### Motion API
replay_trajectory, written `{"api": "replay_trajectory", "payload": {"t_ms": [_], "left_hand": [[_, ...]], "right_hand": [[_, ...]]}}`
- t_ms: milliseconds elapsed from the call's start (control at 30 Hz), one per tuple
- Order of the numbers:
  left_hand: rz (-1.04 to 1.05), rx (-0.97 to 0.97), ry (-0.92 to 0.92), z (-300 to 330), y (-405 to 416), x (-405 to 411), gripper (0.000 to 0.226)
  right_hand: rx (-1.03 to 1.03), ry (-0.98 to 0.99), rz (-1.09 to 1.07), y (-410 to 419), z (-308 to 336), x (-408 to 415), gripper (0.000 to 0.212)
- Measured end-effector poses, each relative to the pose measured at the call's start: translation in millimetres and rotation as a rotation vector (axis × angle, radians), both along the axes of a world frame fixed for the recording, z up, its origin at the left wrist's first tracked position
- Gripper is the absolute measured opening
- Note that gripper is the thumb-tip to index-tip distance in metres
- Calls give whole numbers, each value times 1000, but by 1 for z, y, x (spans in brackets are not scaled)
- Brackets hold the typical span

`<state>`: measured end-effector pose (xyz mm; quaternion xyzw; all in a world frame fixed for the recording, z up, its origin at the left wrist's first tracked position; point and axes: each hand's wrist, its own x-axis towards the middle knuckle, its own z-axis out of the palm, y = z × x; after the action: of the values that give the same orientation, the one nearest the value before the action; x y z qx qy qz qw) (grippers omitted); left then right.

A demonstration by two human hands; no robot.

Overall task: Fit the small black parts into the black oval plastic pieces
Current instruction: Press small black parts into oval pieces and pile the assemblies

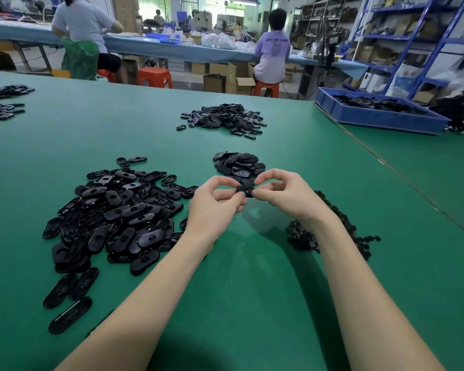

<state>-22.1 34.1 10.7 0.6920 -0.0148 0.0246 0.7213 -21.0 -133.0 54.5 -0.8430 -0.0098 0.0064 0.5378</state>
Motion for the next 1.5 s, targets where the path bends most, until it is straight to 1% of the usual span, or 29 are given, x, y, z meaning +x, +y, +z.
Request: {"api": "replay_trajectory", "payload": {"t_ms": [133,367,533,733,800,867,967,1033,1133,1267,1500], "left_hand": [[-11,28,-35,2,1,-2,16],[-34,121,-73,3,1,-5,16],[-15,104,-70,4,0,-7,17],[-57,39,-14,7,2,-6,16],[-80,13,0,8,3,-5,15],[-98,-3,16,9,4,-4,15],[-129,-19,31,8,6,-3,15],[-132,-44,31,9,6,-3,15],[-119,-85,49,9,6,-3,15],[-124,-85,59,9,6,-3,16],[-102,-24,50,9,6,-3,14]], "right_hand": [[-17,-18,-2,0,0,0,15],[-129,-31,14,-2,0,2,17],[-147,-60,4,0,0,2,17],[-212,-79,-15,-5,4,2,19],[-186,-49,-2,-7,5,1,16],[-99,-9,26,-7,4,-2,14],[-47,27,45,-6,1,-4,19],[-31,24,57,-4,1,-4,18],[-22,13,70,-3,2,-3,13],[5,17,72,-3,1,-2,9],[-45,-17,21,3,-5,3,7]]}}
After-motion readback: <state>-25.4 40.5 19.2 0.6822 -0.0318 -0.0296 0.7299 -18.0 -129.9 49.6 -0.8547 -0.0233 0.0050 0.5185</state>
